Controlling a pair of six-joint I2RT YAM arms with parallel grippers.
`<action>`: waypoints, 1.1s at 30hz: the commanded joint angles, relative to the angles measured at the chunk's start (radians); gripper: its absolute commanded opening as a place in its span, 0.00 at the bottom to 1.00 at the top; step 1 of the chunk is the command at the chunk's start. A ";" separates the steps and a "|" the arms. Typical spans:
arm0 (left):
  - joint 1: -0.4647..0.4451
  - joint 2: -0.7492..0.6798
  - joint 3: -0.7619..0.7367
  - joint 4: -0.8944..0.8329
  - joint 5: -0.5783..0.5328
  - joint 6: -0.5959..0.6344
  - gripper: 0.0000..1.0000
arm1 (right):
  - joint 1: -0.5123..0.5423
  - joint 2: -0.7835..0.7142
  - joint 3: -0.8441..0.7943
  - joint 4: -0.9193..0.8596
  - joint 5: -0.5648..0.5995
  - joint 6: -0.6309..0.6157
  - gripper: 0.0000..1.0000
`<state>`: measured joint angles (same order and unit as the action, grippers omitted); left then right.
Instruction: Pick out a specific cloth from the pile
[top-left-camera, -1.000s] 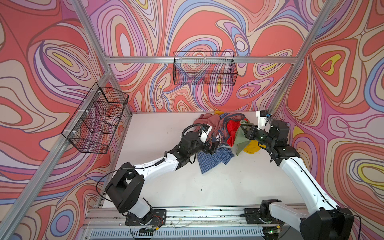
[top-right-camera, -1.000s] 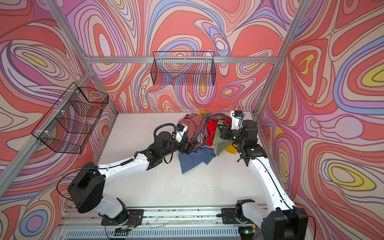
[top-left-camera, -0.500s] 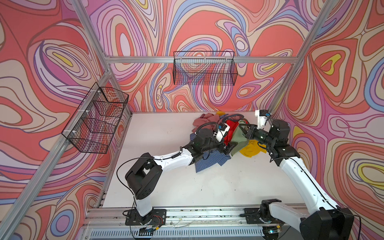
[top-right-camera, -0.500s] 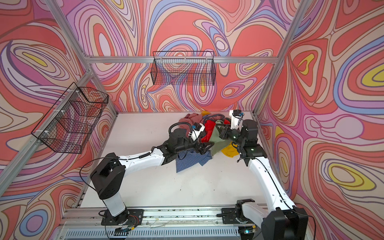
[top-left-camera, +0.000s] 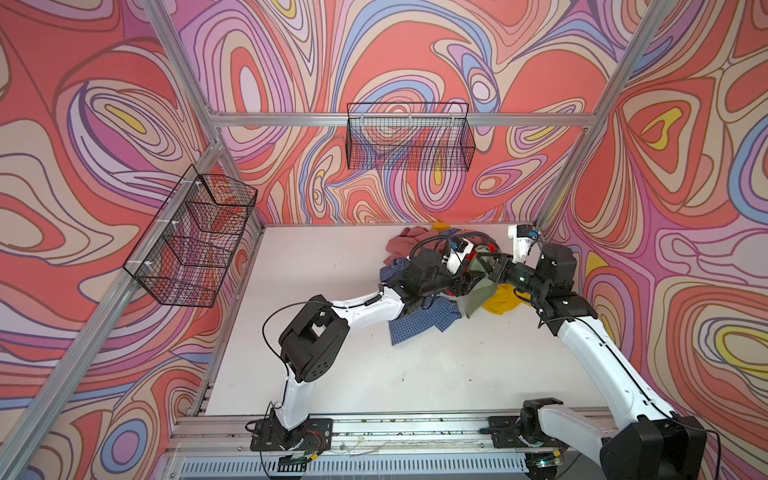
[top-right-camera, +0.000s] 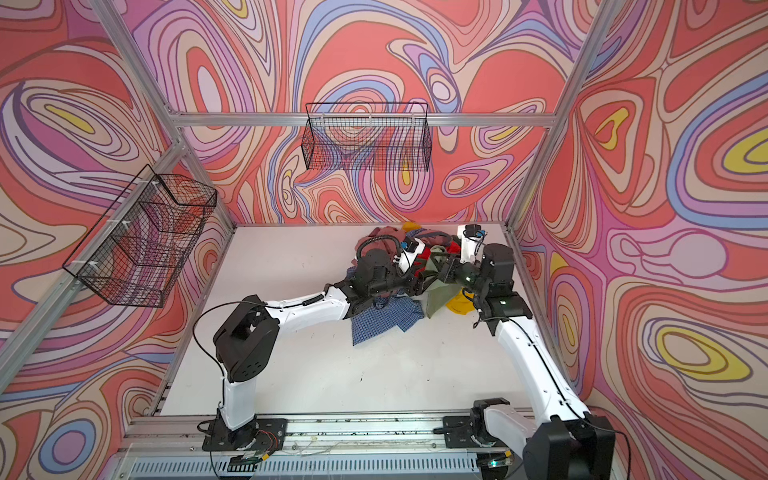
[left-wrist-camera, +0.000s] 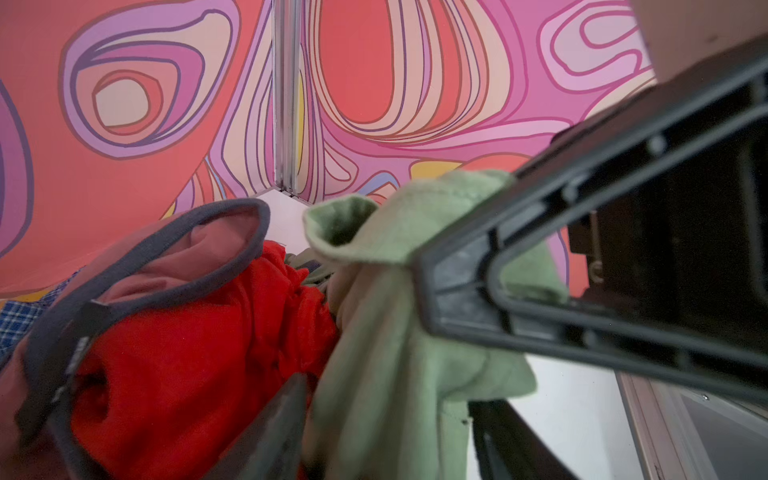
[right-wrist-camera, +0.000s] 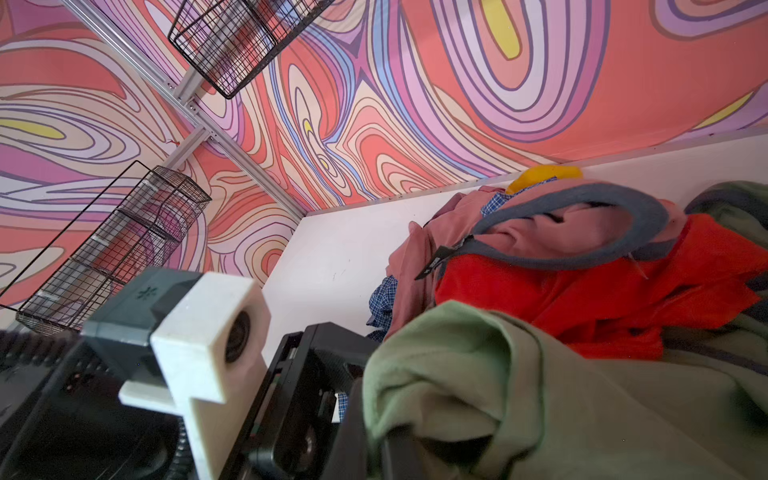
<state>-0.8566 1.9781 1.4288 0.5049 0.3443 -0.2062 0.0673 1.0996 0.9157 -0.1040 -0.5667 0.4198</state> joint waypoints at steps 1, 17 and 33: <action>-0.007 0.006 0.018 0.039 0.030 -0.028 0.23 | 0.008 -0.031 -0.004 0.010 0.023 -0.015 0.00; -0.008 -0.075 -0.082 0.055 -0.113 -0.082 0.00 | -0.082 -0.057 -0.008 -0.203 0.376 -0.030 0.91; -0.008 -0.114 -0.181 0.188 -0.089 -0.128 0.00 | -0.284 0.277 -0.153 0.089 0.002 0.308 0.76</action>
<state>-0.8585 1.9163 1.2587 0.5884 0.2436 -0.3141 -0.2096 1.3514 0.7776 -0.1337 -0.4816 0.6353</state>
